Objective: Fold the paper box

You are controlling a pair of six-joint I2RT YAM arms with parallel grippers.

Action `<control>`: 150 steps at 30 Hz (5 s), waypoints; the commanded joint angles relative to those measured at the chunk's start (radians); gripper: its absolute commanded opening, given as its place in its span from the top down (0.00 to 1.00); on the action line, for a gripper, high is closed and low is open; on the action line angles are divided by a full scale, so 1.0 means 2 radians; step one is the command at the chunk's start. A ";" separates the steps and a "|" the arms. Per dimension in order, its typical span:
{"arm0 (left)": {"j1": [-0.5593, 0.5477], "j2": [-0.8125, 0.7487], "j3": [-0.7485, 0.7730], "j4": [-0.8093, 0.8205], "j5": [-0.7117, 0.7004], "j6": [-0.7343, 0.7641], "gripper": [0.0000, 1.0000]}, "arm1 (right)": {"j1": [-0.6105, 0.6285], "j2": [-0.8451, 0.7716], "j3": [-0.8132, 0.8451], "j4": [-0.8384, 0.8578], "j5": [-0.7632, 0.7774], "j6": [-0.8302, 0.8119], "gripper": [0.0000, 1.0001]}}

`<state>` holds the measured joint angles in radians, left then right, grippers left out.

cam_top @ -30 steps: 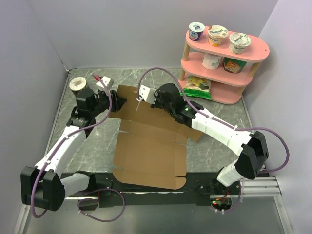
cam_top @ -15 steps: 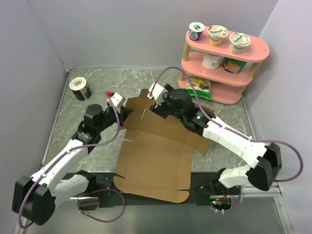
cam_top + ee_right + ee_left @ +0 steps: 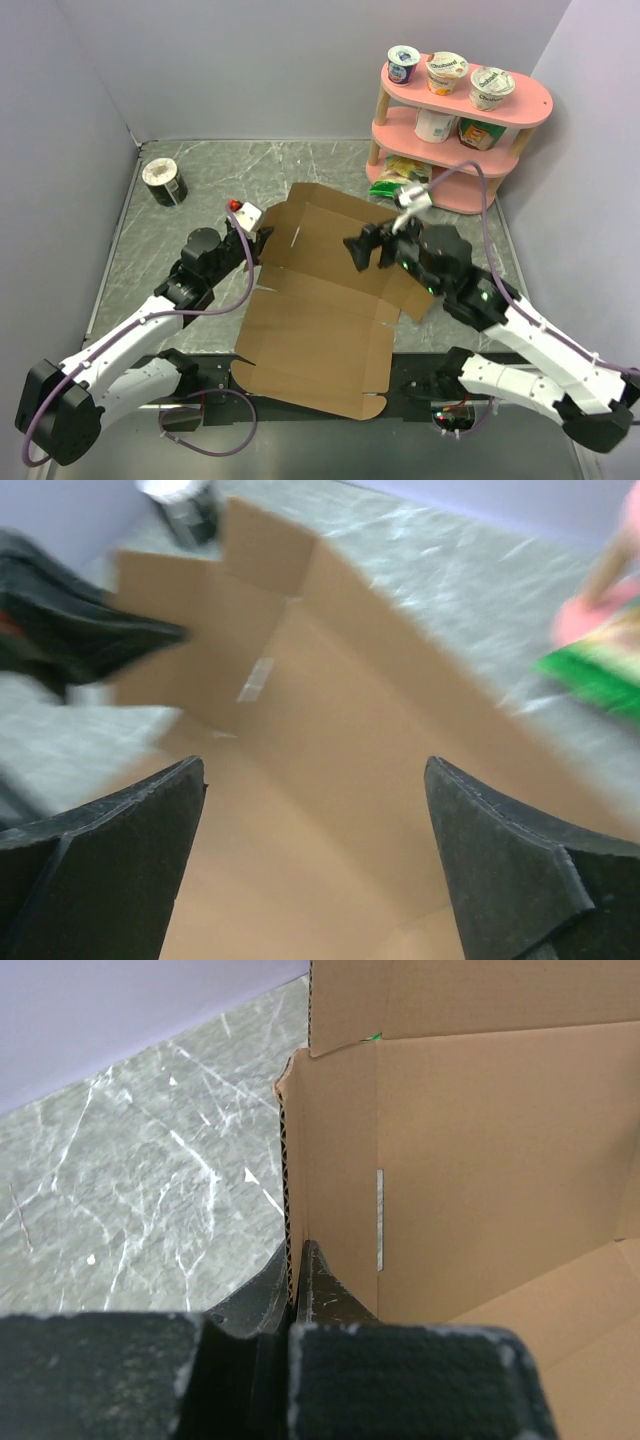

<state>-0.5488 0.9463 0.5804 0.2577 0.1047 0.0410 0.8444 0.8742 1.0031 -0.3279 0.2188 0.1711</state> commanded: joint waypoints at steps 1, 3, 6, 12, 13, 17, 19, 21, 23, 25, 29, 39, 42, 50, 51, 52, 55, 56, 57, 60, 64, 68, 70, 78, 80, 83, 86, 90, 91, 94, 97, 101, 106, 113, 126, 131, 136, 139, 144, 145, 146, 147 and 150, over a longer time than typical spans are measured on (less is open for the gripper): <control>-0.011 -0.011 -0.009 0.026 -0.034 -0.006 0.99 | 0.040 -0.014 -0.088 0.046 -0.010 0.199 0.11; -0.019 -0.007 -0.005 0.018 -0.042 -0.017 0.99 | 0.088 0.017 -0.097 0.073 0.031 0.224 0.11; -0.031 -0.004 0.004 0.002 -0.051 -0.047 0.99 | 0.152 0.086 -0.068 0.086 0.121 0.212 0.05; -0.036 0.002 0.015 -0.010 -0.084 -0.080 0.99 | 0.199 0.209 -0.031 0.153 0.182 0.227 0.00; -0.038 0.005 0.019 -0.013 -0.084 -0.079 0.99 | 0.204 0.238 -0.024 0.147 0.188 0.247 0.00; -0.042 0.011 0.023 -0.020 -0.095 -0.089 0.99 | 0.221 0.296 0.018 0.152 0.217 0.288 0.00; -0.046 0.012 0.026 -0.022 -0.099 -0.093 0.99 | 0.227 0.325 0.031 0.161 0.231 0.293 0.00; -0.050 0.014 0.026 -0.023 -0.108 -0.093 0.99 | 0.231 0.346 0.046 0.139 0.239 0.308 0.00; -0.052 0.015 0.024 -0.019 -0.109 -0.091 0.99 | 0.231 0.374 0.065 0.115 0.249 0.333 0.00; -0.052 0.021 0.026 -0.020 -0.111 -0.095 0.99 | 0.231 0.395 0.076 0.088 0.258 0.358 0.01; -0.055 0.021 0.030 -0.024 -0.105 -0.102 0.99 | 0.231 0.405 0.065 0.089 0.279 0.365 0.03; -0.065 0.012 0.023 -0.019 -0.114 -0.103 0.99 | 0.217 0.448 0.056 0.151 0.298 0.346 0.10; -0.066 0.010 0.022 -0.018 -0.119 -0.100 0.99 | 0.214 0.463 0.072 0.113 0.306 0.371 0.12; -0.068 0.016 0.023 -0.018 -0.127 -0.096 0.99 | 0.198 0.442 0.032 0.139 0.295 0.389 0.27; -0.068 0.018 0.023 -0.018 -0.128 -0.096 0.99 | 0.199 0.434 0.023 0.141 0.293 0.385 0.28; -0.068 0.020 0.023 -0.018 -0.128 -0.095 0.99 | 0.199 0.430 0.018 0.143 0.289 0.386 0.32; -0.068 0.021 0.023 -0.016 -0.131 -0.094 0.99 | 0.199 0.411 -0.013 0.158 0.275 0.398 0.39; -0.068 0.021 0.022 -0.015 -0.132 -0.093 0.99 | 0.199 0.407 -0.021 0.159 0.273 0.401 0.40; -0.068 0.020 0.022 -0.015 -0.134 -0.092 0.99 | 0.198 0.398 -0.032 0.160 0.273 0.408 0.41; -0.068 0.019 0.020 -0.014 -0.135 -0.088 0.99 | 0.194 0.382 -0.054 0.162 0.270 0.408 0.46; -0.069 0.018 0.013 -0.003 -0.124 -0.082 0.99 | 0.176 0.372 -0.083 0.213 0.241 0.401 0.54; -0.078 0.009 -0.006 0.014 -0.121 -0.070 0.99 | 0.157 0.377 -0.102 0.248 0.210 0.391 0.71; -0.090 0.006 -0.012 0.022 -0.131 -0.059 0.99 | 0.154 0.374 -0.116 0.265 0.207 0.381 0.72; -0.132 0.016 -0.030 0.046 -0.183 -0.043 0.99 | 0.146 0.338 -0.166 0.330 0.175 0.338 0.52; -0.142 0.017 -0.040 0.063 -0.210 -0.039 0.99 | 0.144 0.325 -0.172 0.324 0.168 0.336 0.40; -0.158 0.020 -0.051 0.087 -0.248 -0.044 0.99 | 0.142 0.261 -0.192 0.296 0.165 0.338 0.13; -0.164 0.032 -0.061 0.103 -0.268 -0.072 0.99 | 0.143 0.188 -0.204 0.247 0.168 0.339 0.02; -0.193 0.038 -0.101 0.160 -0.320 -0.092 0.99 | 0.142 0.109 -0.185 0.179 0.181 0.346 0.01; -0.197 0.035 -0.107 0.167 -0.328 -0.090 0.99 | 0.143 0.097 -0.179 0.172 0.185 0.344 0.00; -0.207 0.023 -0.124 0.190 -0.350 -0.085 0.99 | 0.142 0.067 -0.155 0.143 0.198 0.352 0.00; -0.218 0.005 -0.143 0.208 -0.362 -0.077 0.99 | 0.142 0.058 -0.127 0.136 0.222 0.365 0.00; -0.225 -0.011 -0.174 0.229 -0.365 -0.072 0.99 | 0.138 0.093 -0.068 0.155 0.236 0.345 0.00; -0.236 -0.008 -0.197 0.261 -0.360 -0.079 0.99 | 0.136 0.166 0.033 0.097 0.260 0.311 0.00; -0.256 -0.008 -0.210 0.282 -0.378 -0.080 0.99 | 0.120 0.206 0.141 0.073 0.230 0.191 0.00; -0.287 -0.053 -0.260 0.276 -0.395 -0.111 0.99 | 0.013 0.311 0.314 -0.044 0.024 -0.047 0.11; -0.290 -0.056 -0.268 0.279 -0.396 -0.113 0.99 | 0.010 0.395 0.409 -0.081 0.006 -0.054 0.09; -0.297 -0.037 -0.265 0.282 -0.402 -0.119 0.99 | 0.011 0.495 0.512 -0.155 0.003 -0.040 0.03; -0.302 -0.035 -0.264 0.283 -0.411 -0.118 0.99 | 0.013 0.528 0.560 -0.196 -0.005 -0.036 0.00; -0.304 -0.038 -0.269 0.289 -0.427 -0.119 0.99 | 0.013 0.548 0.580 -0.240 -0.032 -0.035 0.00; -0.304 -0.040 -0.271 0.294 -0.433 -0.119 0.99 | 0.012 0.550 0.576 -0.245 -0.035 -0.035 0.01; -0.304 -0.041 -0.273 0.298 -0.436 -0.117 0.99 | 0.013 0.552 0.573 -0.252 -0.037 -0.033 0.01; -0.304 -0.047 -0.274 0.297 -0.434 -0.117 0.99 | 0.013 0.552 0.569 -0.259 -0.038 -0.033 0.00; -0.304 -0.057 -0.275 0.289 -0.436 -0.119 0.99 | 0.015 0.549 0.553 -0.269 -0.034 -0.027 0.01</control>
<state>-1.1423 0.8562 0.0643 0.8333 -0.7612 -0.1703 0.8696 1.9945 2.1036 -0.8078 0.1596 0.1043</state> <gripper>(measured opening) 0.039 0.994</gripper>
